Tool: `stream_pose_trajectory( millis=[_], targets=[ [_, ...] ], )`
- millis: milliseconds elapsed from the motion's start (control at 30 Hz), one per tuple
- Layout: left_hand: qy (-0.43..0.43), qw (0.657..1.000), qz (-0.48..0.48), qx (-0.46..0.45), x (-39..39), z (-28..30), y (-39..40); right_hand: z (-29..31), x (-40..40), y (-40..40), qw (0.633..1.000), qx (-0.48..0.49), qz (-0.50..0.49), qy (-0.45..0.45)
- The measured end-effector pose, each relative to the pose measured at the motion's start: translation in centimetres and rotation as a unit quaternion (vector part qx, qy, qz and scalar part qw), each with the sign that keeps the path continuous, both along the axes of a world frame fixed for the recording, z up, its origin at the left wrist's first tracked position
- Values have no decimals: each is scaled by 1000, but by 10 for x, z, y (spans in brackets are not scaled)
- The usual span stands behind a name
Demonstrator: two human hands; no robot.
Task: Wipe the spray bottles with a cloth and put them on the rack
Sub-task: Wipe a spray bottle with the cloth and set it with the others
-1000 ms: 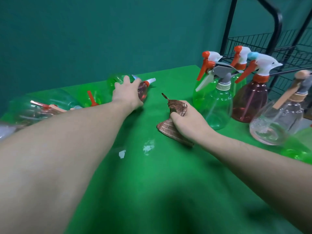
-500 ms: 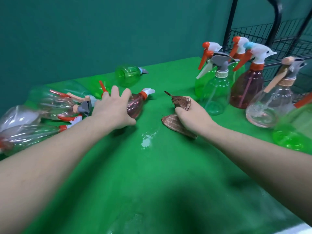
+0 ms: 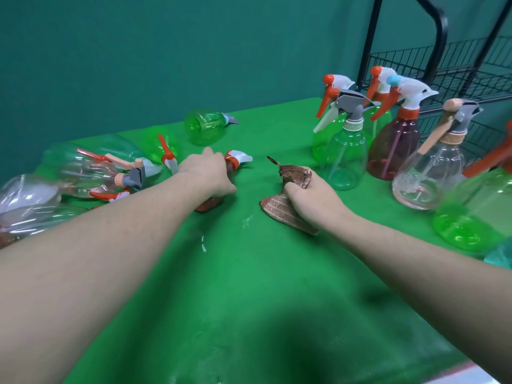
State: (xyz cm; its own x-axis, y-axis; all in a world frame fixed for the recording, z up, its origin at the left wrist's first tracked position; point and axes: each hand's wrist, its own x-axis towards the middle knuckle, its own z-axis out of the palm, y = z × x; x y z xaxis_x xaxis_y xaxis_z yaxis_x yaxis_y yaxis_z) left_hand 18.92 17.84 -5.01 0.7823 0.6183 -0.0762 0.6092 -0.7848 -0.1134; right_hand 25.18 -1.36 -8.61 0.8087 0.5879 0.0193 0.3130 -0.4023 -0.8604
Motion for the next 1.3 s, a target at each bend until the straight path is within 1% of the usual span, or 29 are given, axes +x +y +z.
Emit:
stream_pose_trajectory(
  millis=[67,167,300,467,567,700,900,967,1100,1233,1300],
  targets=[
    [-13,1000,3,-19,-9,-2,2,-1,-3,-4,1000,-1,1,10],
    [-41,997,7,-71,-30,-2,2,0,-12,-12,1000,-3,-1,18],
    [-23,994,16,-104,-70,0,-7,5,-34,-25,1000,-12,9,9],
    [-62,985,22,-161,-129,2,-28,8,-70,-47,1000,-15,24,12],
    [-76,985,2,-158,-168,2,-48,10,-94,-61,999,-14,25,24],
    [-135,976,-26,-168,-217,-2,-73,14,-129,-77,999,-13,26,18],
    [-199,964,-101,-147,-270,-8,-100,22,-178,-91,998,9,52,35],
    [-215,956,-128,-153,-281,-9,-106,22,-187,-92,997,11,42,56],
    [-207,954,-167,-136,-291,-11,-116,20,-194,-92,992,38,16,122],
    [-193,957,-188,-107,-291,-19,-116,11,-193,-89,971,73,21,225],
    [-195,954,-201,-101,-289,-25,-112,7,-192,-89,962,85,20,259]
  ],
)
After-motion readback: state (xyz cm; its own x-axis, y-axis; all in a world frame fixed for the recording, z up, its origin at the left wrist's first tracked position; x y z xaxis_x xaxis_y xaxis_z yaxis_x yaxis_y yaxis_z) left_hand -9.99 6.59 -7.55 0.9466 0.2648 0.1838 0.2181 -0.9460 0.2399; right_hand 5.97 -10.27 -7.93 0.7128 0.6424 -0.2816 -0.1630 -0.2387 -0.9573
